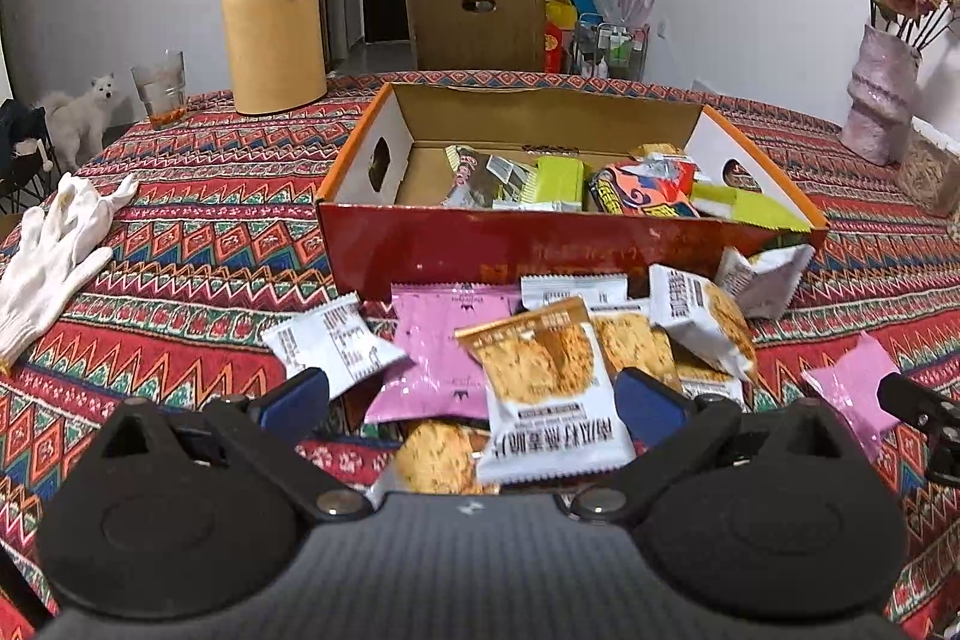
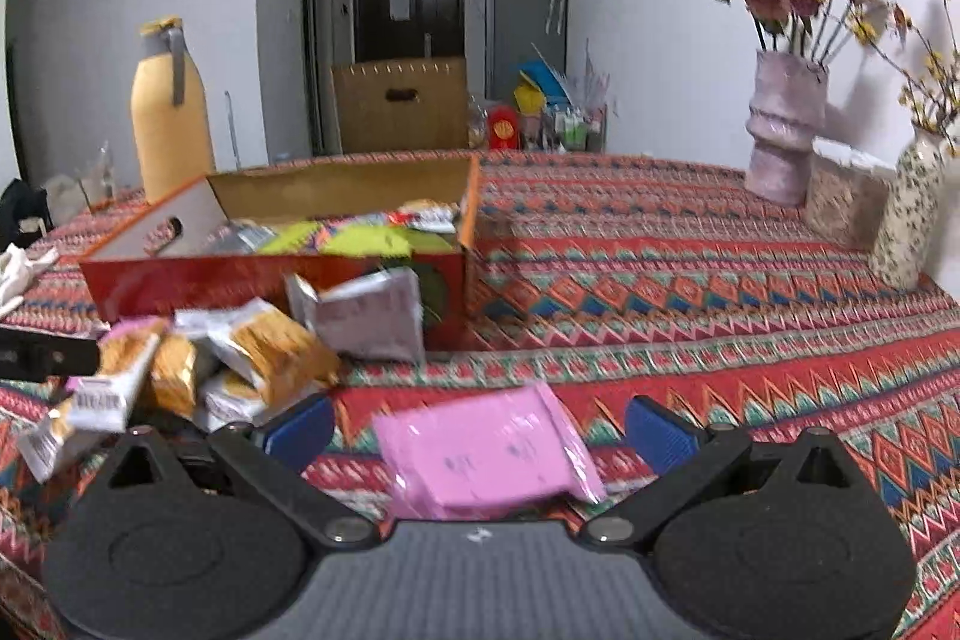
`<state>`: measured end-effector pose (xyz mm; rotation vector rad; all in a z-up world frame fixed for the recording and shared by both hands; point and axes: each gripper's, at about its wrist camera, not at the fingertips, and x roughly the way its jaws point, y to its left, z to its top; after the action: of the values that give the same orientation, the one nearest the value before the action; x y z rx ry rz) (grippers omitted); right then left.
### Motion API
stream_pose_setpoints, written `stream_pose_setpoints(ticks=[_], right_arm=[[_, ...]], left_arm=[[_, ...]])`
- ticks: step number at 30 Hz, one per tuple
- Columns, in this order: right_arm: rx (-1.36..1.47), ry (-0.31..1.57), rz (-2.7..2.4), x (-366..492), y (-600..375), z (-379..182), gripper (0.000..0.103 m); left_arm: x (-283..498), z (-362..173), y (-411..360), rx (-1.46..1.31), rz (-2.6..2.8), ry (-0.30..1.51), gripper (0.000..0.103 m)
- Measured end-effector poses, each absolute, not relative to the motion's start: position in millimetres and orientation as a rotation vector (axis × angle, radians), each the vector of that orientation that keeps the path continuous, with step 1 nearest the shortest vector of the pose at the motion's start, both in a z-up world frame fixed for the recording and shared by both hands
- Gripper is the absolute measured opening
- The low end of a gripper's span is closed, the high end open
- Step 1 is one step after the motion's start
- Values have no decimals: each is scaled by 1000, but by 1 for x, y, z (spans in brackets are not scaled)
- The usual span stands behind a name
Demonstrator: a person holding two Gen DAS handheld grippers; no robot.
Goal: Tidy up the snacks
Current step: 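Grasp the pink packet with the right gripper while the left grasps a white biscuit packet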
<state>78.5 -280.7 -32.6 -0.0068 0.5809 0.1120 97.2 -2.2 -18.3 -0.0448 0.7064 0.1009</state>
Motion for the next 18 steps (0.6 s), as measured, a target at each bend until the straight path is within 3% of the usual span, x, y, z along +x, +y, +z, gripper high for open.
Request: stream_pose_setpoints(ticks=[8,18], right_arm=[[-43,749,177,109,-284,-59,103],[-18,773,89,137,-276,-70,103]], left_arm=[[86,-25,-4,-41,121,744,103],[87,-28,1,-48,144,767,103]])
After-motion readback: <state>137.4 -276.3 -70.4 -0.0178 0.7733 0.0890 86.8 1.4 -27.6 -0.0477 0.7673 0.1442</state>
